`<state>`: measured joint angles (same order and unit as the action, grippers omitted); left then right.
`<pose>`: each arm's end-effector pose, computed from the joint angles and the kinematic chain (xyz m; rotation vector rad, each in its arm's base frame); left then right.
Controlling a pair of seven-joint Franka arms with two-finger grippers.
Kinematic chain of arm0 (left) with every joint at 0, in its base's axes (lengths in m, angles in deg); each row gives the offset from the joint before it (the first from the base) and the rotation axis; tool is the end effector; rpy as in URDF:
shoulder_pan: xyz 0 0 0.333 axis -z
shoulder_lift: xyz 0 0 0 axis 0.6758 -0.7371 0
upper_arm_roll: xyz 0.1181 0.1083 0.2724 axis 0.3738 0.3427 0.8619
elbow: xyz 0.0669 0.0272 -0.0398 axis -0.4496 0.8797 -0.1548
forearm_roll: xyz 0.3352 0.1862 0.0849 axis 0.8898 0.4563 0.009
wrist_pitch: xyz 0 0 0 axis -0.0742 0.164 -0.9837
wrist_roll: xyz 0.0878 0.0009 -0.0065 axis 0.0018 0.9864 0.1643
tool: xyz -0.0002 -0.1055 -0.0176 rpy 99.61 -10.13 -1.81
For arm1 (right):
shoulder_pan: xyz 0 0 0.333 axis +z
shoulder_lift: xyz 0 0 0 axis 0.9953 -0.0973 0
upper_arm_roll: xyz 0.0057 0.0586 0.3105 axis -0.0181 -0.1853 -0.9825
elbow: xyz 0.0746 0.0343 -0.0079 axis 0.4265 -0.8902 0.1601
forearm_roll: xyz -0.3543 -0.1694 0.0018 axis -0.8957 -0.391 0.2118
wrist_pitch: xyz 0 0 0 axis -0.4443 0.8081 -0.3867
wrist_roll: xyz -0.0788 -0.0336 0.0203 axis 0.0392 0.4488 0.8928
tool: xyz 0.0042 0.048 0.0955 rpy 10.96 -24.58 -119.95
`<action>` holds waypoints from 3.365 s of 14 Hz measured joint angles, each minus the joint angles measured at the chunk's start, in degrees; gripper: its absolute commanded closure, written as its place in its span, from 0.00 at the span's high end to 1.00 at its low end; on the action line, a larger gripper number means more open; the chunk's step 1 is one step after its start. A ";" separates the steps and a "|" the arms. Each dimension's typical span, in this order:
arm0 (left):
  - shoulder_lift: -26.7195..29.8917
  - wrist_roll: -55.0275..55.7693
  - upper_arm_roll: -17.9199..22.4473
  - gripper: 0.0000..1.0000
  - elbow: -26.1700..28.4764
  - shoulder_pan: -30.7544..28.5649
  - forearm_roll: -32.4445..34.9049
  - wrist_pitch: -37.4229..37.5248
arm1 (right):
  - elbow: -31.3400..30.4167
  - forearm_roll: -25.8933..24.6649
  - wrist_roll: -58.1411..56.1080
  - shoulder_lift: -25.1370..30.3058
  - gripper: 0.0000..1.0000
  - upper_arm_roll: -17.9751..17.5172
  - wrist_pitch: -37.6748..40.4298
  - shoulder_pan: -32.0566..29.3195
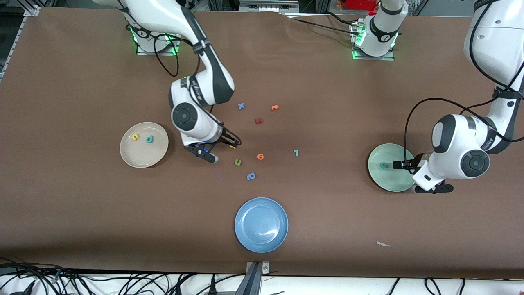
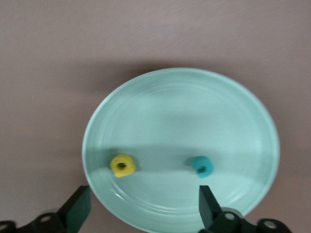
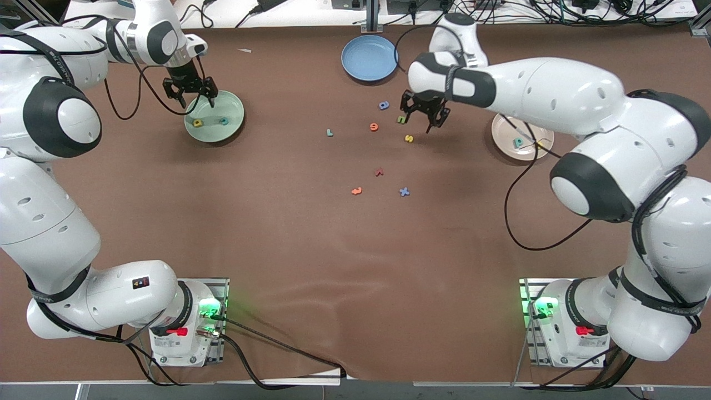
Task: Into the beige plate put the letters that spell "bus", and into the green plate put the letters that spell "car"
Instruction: 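Grasp the yellow s with the right gripper while the left gripper reaches the l, then place the s on the cream plate while the left gripper grasps the l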
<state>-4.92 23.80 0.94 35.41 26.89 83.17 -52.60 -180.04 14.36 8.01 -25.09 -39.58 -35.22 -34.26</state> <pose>0.6533 0.0172 0.2403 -3.0884 -0.0834 0.3630 0.5523 0.3733 0.2423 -2.9423 0.7448 0.2932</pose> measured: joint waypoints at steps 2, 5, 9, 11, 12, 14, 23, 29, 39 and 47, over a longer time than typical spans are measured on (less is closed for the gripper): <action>0.80 4.10 -2.73 1.00 -0.05 0.05 0.00 0.05 | -0.02 0.23 0.75 -1.74 0.72 0.01 -2.87 0.86; 1.09 14.31 -7.77 1.00 0.03 0.28 0.00 0.10 | -0.05 0.27 1.09 -4.74 0.69 0.00 -7.36 2.12; 0.91 29.67 -14.48 1.00 0.58 1.97 -0.01 0.10 | -0.10 0.27 1.09 -5.88 0.63 0.01 -7.96 2.48; 0.54 37.81 -15.18 1.00 0.65 5.62 -0.01 -0.82 | -0.11 0.27 1.09 -6.24 0.60 0.01 -8.01 2.78; 0.15 41.60 -15.23 1.00 0.68 7.71 -0.01 -1.80 | -0.11 0.27 1.09 -6.41 0.57 0.01 -8.07 2.84; -1.13 48.59 -15.26 0.98 0.72 11.66 -0.01 -4.71 | -0.11 0.27 1.09 -6.75 0.49 0.01 -8.20 2.87; -7.50 68.47 -10.29 0.82 0.92 22.27 0.00 -17.16 | 0.04 0.24 -0.68 -6.63 0.09 0.72 -7.84 3.01; -8.28 70.33 -8.73 0.69 0.92 25.34 0.00 -17.38 | 1.16 0.23 -14.33 -1.22 0.09 11.00 8.27 3.24; -9.55 70.26 -8.64 0.61 0.90 26.07 4.65 -17.51 | -5.26 0.22 -49.19 -1.82 0.09 22.95 16.12 -2.47; -9.57 70.29 -8.63 0.50 0.89 27.64 4.65 -17.57 | -5.55 0.22 -58.72 -6.34 0.55 23.07 10.19 -10.33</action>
<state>-14.48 94.09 -7.69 36.30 54.52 87.82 -70.16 -185.59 14.58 -50.71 -31.43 -16.51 -25.03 -44.59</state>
